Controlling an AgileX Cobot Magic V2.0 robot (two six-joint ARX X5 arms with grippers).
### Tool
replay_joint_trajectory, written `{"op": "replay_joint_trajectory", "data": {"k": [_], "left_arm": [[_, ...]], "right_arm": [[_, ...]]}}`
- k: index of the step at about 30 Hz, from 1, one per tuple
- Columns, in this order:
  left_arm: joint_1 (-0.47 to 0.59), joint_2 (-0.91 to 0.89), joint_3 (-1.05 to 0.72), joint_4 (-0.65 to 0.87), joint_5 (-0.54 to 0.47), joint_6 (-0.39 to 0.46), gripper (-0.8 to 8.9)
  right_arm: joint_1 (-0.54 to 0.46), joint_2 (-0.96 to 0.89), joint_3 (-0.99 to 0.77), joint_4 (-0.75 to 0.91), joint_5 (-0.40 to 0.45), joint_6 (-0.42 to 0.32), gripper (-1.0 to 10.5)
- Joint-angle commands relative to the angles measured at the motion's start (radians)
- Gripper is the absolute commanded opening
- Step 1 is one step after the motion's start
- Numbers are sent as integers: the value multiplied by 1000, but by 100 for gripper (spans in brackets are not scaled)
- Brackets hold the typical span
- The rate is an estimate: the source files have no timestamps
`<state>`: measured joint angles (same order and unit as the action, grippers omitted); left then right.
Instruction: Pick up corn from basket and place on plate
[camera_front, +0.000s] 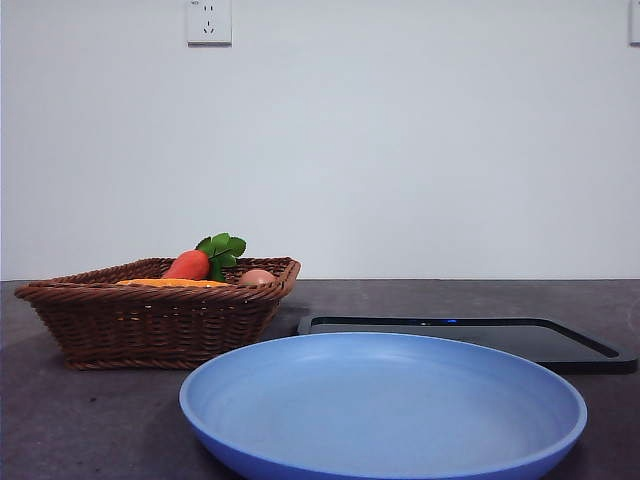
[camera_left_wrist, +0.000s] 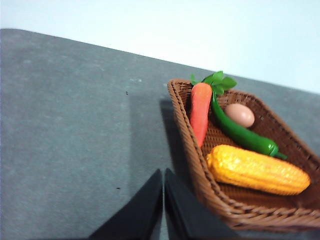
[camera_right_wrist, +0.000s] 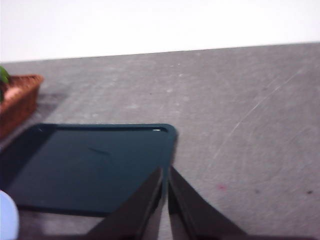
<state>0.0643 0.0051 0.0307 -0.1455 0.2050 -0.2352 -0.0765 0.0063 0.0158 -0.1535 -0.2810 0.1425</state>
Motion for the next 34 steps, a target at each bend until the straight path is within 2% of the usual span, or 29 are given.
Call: {"op": "replay_joint_trajectory", "data": {"k": [1, 4, 9, 16, 22, 26, 31, 34], "left_arm": [[3, -1, -26, 11, -1, -91, 8], [3, -1, -26, 11, 0, -141, 8], [3, -1, -14, 9, 58, -262, 7], [3, 0, 69, -27, 95, -320, 7], [3, 35, 208, -159, 96, -320, 7], [3, 105, 312, -228, 140, -301, 7], [3, 223, 445, -337, 213, -221, 7], [3, 303, 523, -423, 269, -148, 7]], "right_arm": [[2, -3, -6, -5, -4, 115, 3], [2, -3, -6, -5, -9, 155, 3], [2, -3, 12, -5, -44, 291, 3], [2, -2, 92, -13, -66, 352, 3], [2, 20, 222, -90, -66, 346, 3], [2, 85, 328, -184, -71, 321, 3], [2, 217, 468, -328, -134, 219, 3], [2, 316, 558, -438, -201, 127, 3]]}}
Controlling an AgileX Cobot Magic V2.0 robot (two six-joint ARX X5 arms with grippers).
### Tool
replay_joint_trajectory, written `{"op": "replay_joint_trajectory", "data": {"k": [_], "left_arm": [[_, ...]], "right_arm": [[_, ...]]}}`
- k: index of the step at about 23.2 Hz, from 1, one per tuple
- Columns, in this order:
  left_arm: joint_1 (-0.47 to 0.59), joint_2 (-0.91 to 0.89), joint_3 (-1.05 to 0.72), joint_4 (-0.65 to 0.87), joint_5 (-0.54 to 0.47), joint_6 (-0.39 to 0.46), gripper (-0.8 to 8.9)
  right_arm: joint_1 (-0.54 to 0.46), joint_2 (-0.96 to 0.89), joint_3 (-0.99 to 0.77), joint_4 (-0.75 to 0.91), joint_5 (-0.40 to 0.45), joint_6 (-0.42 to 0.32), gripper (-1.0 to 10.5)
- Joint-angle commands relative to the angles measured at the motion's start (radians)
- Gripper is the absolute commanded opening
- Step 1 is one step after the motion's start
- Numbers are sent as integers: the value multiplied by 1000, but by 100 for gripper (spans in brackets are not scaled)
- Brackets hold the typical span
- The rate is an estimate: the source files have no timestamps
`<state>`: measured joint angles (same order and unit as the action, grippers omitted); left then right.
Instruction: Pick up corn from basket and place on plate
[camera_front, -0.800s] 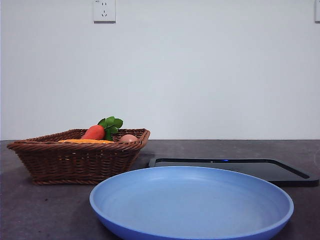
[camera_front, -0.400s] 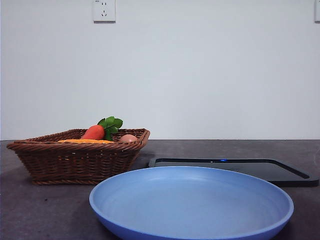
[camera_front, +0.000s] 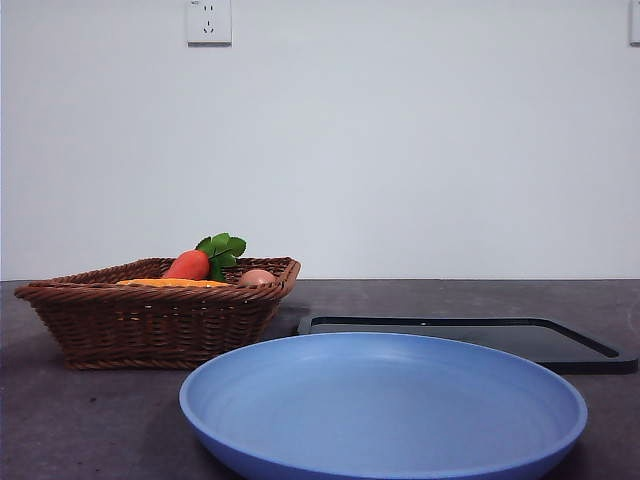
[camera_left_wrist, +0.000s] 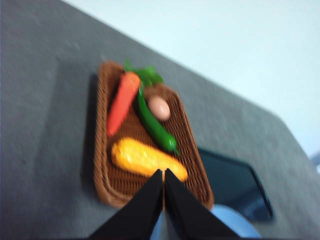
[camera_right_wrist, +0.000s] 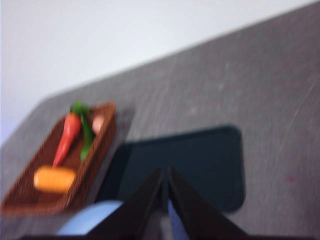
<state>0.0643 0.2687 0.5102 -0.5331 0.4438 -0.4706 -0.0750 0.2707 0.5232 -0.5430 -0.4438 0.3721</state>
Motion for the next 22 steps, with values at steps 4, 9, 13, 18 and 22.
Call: {"op": "replay_joint_trajectory", "data": {"k": [4, 9, 13, 18, 22], "left_arm": [[3, 123, 118, -141, 102, 176, 7], [-6, 204, 174, -269, 151, 271, 7], [-24, 249, 194, -354, 162, 332, 7], [-57, 275, 198, -388, 162, 367, 7], [-59, 276, 198, -383, 162, 379, 15]], "right_arm": [[4, 178, 152, -188, -114, -214, 3], [40, 326, 266, -380, -132, -351, 3], [86, 404, 311, -461, -132, -393, 3], [164, 474, 312, -483, -129, -407, 3], [194, 499, 312, -480, -130, -407, 3]]}}
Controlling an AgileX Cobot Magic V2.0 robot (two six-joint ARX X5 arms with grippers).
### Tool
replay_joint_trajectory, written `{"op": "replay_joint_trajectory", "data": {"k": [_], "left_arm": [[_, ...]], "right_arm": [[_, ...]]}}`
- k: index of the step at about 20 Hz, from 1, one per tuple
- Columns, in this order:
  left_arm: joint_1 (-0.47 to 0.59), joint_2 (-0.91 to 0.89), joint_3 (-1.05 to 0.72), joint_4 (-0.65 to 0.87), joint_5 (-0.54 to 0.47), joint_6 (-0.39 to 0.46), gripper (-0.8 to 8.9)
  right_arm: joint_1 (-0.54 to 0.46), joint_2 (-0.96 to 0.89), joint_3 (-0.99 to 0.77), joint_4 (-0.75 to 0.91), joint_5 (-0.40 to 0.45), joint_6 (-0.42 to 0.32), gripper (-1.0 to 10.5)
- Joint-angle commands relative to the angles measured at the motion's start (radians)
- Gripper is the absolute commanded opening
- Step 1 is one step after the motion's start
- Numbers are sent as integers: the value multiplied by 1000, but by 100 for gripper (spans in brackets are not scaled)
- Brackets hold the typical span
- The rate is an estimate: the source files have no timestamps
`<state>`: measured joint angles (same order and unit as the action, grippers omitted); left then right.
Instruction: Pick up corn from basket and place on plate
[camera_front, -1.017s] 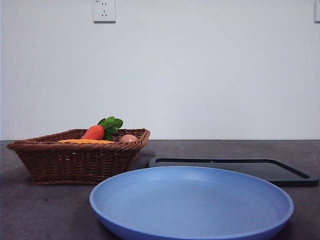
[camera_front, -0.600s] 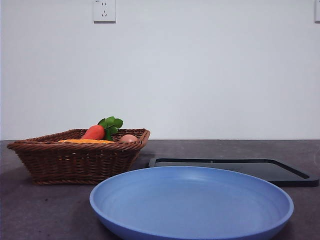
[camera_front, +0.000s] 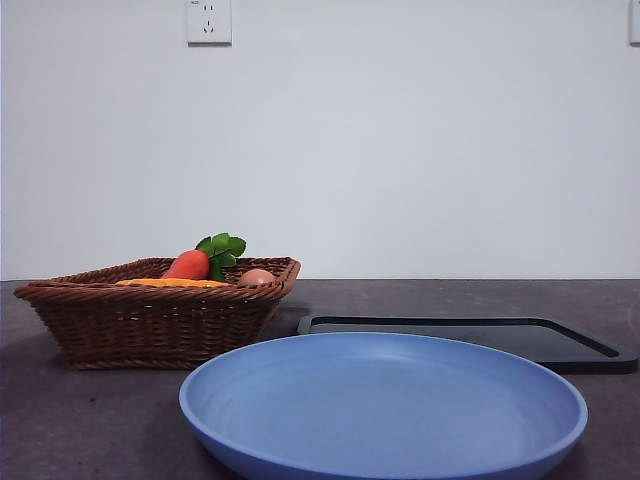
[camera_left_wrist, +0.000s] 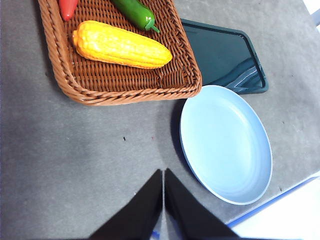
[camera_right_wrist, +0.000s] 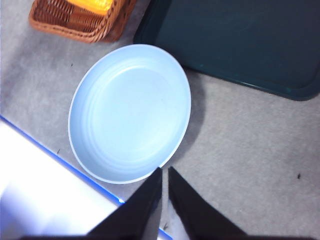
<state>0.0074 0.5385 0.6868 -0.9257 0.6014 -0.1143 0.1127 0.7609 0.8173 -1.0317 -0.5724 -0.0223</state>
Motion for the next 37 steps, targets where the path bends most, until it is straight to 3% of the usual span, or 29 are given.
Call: {"op": "replay_joint_trajectory", "data": {"k": [1, 3, 5, 6, 12, 29, 34, 37], "left_arm": [[-2, 8, 21, 15, 4, 22, 47], [-2, 10, 21, 29, 4, 17, 199], [-2, 10, 21, 35, 4, 16, 371], [-2, 10, 21, 35, 4, 15, 395], [-2, 10, 21, 36, 4, 8, 393], [-2, 10, 21, 35, 4, 8, 391], [-2, 10, 21, 35, 4, 8, 391], [-2, 10, 21, 35, 4, 8, 391]], "right_arm": [[9, 10, 18, 10, -3, -12, 4], [10, 13, 18, 18, -3, -6, 89], [10, 18, 18, 29, -1, 20, 258], [10, 24, 18, 46, -2, 39, 297], [45, 138, 18, 98, -8, 71, 300], [243, 724, 18, 388, 0, 77, 285], [265, 817, 18, 433, 9, 79, 208], [269, 827, 18, 444, 27, 79, 77]]}}
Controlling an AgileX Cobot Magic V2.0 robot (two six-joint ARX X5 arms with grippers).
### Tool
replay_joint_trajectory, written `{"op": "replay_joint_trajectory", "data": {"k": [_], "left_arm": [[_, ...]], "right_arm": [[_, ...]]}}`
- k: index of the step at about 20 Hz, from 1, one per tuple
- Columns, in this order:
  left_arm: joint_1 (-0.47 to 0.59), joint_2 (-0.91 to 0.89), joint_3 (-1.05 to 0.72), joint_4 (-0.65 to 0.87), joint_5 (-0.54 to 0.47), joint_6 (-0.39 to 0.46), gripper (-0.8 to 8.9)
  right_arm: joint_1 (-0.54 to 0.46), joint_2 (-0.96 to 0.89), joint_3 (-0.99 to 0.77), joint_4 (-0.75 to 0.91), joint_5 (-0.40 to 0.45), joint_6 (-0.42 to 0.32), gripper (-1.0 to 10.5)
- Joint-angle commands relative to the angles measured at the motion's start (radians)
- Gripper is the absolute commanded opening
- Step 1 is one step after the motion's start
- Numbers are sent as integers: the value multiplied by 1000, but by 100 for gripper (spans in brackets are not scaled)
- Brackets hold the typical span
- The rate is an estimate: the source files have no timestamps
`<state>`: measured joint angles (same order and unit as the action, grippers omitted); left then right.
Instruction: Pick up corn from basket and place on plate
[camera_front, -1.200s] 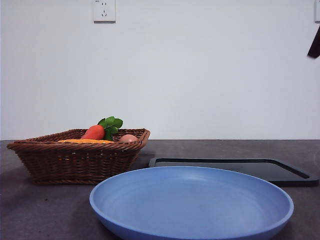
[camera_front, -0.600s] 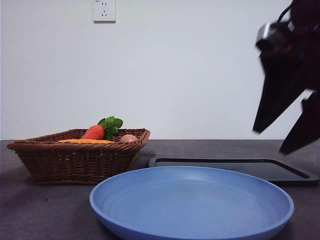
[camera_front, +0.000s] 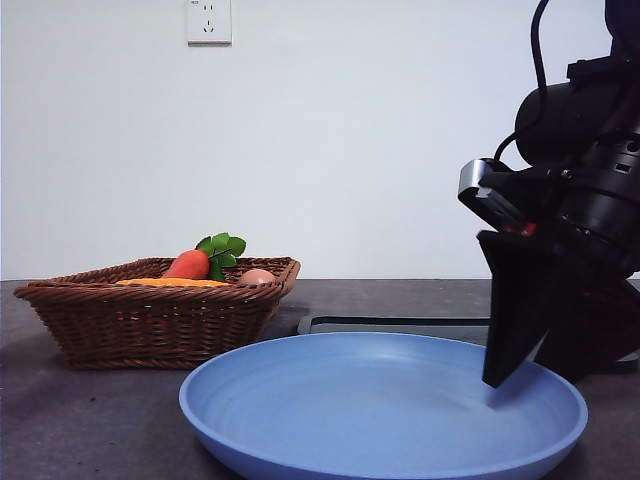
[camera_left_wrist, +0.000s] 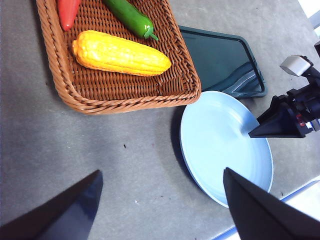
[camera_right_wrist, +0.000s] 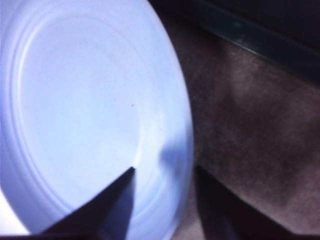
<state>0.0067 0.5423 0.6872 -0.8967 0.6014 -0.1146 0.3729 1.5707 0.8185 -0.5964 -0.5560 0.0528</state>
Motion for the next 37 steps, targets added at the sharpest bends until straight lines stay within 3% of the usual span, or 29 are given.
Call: {"op": "replay_joint_trajectory", "data": {"k": [1, 5, 11, 15, 19, 27, 34, 37], "left_arm": [[-2, 6, 21, 6, 4, 9, 391], [-2, 7, 21, 7, 4, 10, 391], [-2, 92, 40, 56, 3, -34, 391], [-38, 232, 134, 70, -8, 8, 391], [-140, 389, 264, 119, -79, 167, 391], [-341, 737, 483, 185, -326, 559, 391], [-415, 1022, 613, 187, -445, 783, 391], [-438, 1114, 618, 222, -470, 837, 392]], "right_arm": [[10, 17, 17, 15, 18, 4, 26], [10, 17, 17, 21, 68, 9, 1], [2, -25, 21, 3, 67, 11, 1], [2, -145, 27, -63, 67, -11, 1], [2, -309, 27, -152, 66, -32, 1], [2, -595, 27, -232, 67, -38, 1], [-21, -771, 27, -349, 67, -38, 1], [-31, -824, 27, -373, 67, -39, 1]]}}
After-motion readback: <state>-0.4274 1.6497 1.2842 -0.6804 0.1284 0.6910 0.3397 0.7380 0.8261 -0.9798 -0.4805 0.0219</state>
